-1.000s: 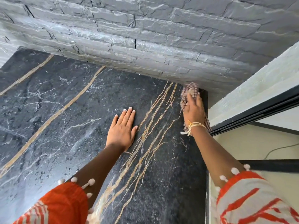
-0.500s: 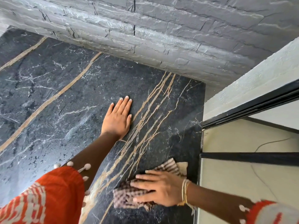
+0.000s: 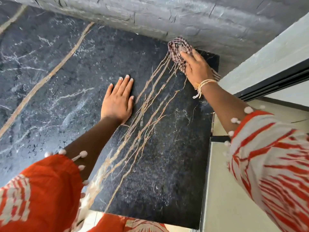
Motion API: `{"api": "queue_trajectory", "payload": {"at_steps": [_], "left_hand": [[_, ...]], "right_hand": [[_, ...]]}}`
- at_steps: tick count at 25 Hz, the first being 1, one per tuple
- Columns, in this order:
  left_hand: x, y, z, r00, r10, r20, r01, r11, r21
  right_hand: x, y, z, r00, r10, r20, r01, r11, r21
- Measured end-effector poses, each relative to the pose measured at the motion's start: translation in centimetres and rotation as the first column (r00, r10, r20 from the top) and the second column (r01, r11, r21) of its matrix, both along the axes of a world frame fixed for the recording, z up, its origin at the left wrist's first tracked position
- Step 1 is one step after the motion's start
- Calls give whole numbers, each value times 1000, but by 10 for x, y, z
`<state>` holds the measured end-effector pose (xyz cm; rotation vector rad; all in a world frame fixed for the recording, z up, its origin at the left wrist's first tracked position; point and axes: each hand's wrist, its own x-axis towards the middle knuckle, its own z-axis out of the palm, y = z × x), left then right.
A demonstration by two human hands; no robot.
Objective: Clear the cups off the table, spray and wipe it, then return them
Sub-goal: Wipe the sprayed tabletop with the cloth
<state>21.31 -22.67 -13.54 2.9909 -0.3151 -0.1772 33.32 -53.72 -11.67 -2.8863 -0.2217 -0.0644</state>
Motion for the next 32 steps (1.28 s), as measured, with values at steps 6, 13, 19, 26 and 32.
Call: {"api": "queue_trajectory", "payload": {"at_steps": [6, 13, 19, 26, 32], "left_hand": [[0, -1, 2, 1000, 3, 4, -3, 1000, 2], [-29, -11, 15, 1000, -23, -6, 24, 994, 111], [-149, -1, 33, 986, -163, 31, 165, 952, -258], [-278, 44, 45, 971, -230, -66, 192, 913, -361], [-350, 89, 65, 957, -225, -183, 115, 874, -472]], "right_hand": [[-107, 47, -3, 981, 195, 5, -195, 980, 21], [-361, 97, -3, 852, 522, -46, -506, 843, 182], [-406, 125, -1, 956, 286, -70, -254, 921, 296], [-453, 171, -1, 1000, 17, -11, -13, 948, 319], [-534, 244, 14, 931, -315, -186, 345, 587, 732]]}}
